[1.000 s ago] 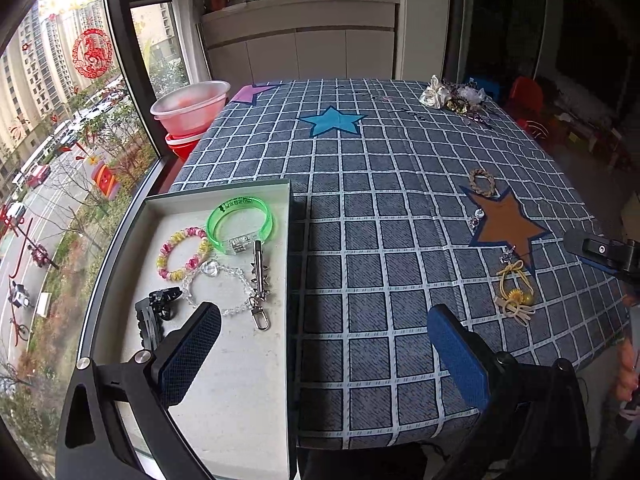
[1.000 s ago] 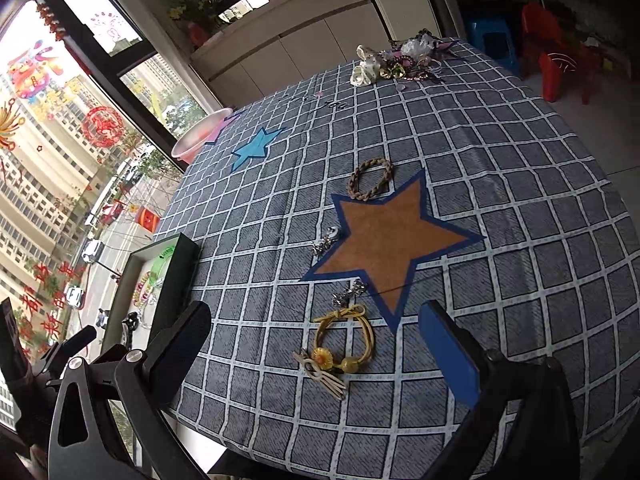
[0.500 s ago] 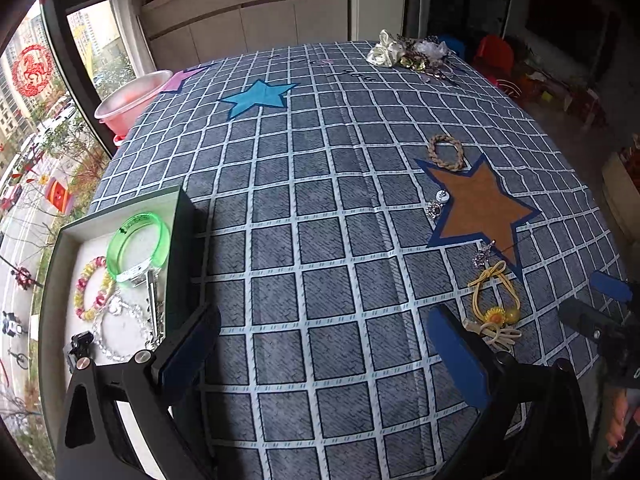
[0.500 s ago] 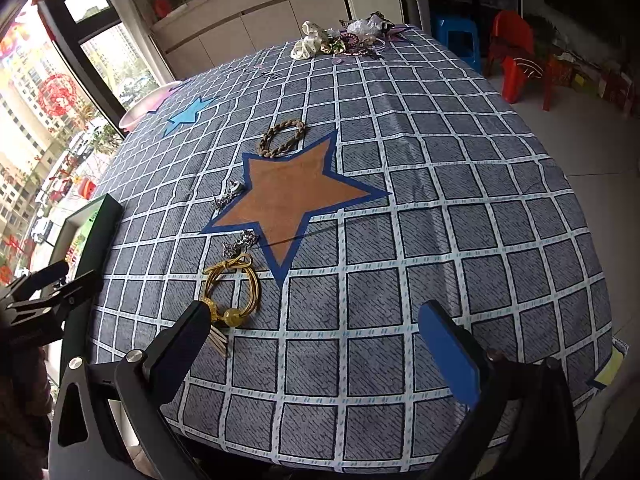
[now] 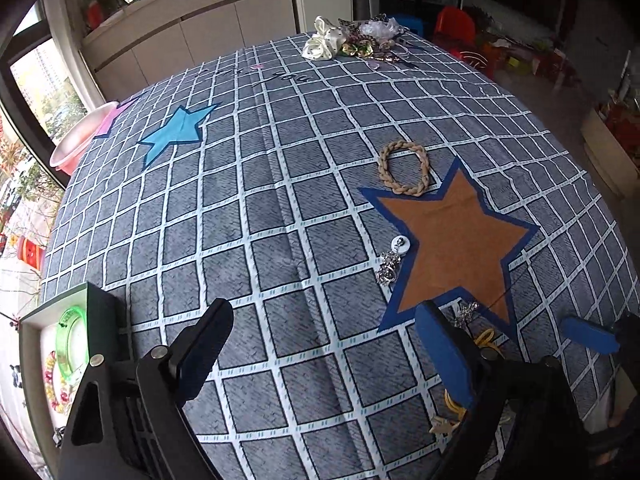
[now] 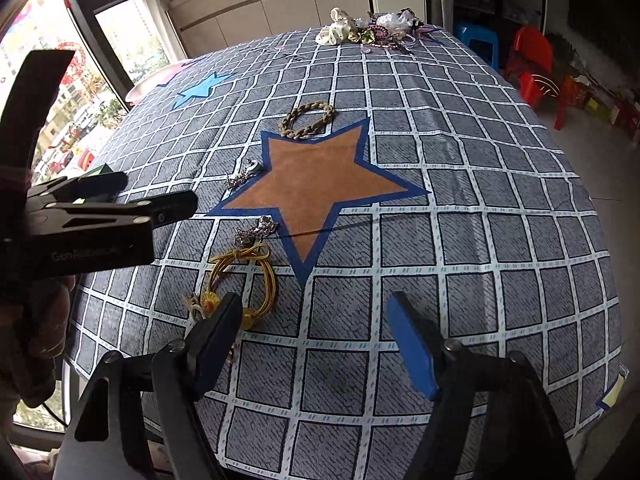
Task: Organize jewelry
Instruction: 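Move both open tools back over the jewelry beside the brown star, then grasp the silver charm keychain with left tool while right grasps the beige tassel keychain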
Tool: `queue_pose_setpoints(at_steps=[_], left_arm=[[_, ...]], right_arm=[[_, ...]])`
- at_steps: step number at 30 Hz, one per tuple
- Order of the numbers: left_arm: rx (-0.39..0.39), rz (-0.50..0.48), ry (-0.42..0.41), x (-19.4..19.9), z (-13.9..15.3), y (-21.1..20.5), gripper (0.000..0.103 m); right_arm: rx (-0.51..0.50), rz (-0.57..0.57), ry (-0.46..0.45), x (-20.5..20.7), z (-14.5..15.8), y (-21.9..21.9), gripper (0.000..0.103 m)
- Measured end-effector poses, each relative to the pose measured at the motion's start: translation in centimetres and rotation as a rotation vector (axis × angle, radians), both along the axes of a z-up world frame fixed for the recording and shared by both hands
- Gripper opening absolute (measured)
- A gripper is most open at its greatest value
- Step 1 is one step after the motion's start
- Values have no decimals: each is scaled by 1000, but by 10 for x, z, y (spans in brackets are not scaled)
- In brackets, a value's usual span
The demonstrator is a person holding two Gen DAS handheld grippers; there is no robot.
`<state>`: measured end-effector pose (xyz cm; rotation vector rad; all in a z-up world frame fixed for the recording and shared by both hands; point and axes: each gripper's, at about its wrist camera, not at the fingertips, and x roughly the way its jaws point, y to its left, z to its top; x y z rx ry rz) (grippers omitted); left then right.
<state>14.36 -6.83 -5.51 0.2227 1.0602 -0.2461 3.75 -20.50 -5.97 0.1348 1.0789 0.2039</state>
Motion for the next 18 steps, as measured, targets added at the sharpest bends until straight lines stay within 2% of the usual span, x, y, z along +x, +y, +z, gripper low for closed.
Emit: queue_pose_setpoints(at_steps=[5, 7, 8, 15, 17, 18], left_arm=[[1, -35, 12, 11, -8, -15, 99], [-1, -48, 19, 14, -11, -19, 87], [1, -56, 28, 16, -13, -21, 86], [-12, -73, 41, 24, -20, -27, 86], [-21, -77, 44, 26, -20, -28, 86], [-30, -81, 47, 26, -20, -28, 81]], right_arm=[[-20, 60, -21, -7, 0, 12, 75], [-25, 85, -21, -9, -1, 16, 72], [-21, 96, -23, -11, -1, 18, 71], [-11, 170, -6, -28, -2, 36, 56], [-35, 173, -19, -30, -2, 41, 55], [-47, 177, -23, -30, -2, 45, 54]])
